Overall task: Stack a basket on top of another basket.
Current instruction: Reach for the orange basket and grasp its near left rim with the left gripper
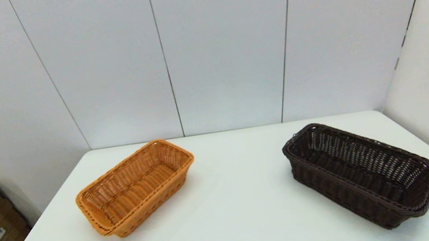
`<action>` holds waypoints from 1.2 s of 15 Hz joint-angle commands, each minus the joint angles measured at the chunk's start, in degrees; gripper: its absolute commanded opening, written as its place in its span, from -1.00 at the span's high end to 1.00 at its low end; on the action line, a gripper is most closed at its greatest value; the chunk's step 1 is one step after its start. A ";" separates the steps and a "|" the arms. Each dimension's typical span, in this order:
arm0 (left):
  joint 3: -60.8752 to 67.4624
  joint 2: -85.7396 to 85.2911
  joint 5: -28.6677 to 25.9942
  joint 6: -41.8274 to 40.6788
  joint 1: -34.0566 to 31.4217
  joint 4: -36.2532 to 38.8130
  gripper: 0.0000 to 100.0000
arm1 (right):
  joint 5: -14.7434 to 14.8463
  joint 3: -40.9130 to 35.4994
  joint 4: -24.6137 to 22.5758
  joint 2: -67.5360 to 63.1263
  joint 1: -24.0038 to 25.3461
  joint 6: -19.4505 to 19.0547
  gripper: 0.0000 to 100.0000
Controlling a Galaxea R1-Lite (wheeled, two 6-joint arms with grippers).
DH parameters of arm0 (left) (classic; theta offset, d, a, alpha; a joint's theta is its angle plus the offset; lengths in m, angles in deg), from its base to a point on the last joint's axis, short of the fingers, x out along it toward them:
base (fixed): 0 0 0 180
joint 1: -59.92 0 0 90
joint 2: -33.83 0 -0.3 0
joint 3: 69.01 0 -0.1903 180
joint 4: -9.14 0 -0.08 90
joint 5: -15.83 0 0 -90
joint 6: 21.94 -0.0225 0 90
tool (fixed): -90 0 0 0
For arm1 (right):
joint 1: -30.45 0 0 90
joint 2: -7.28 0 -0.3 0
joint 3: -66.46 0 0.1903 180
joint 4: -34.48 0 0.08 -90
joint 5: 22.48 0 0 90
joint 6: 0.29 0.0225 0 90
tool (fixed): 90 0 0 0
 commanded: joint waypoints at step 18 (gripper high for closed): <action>-40.40 80.40 11.65 43.35 -0.01 -1.20 -1.00 | 0.07 0.10 0.10 -0.07 0.00 -0.29 -1.00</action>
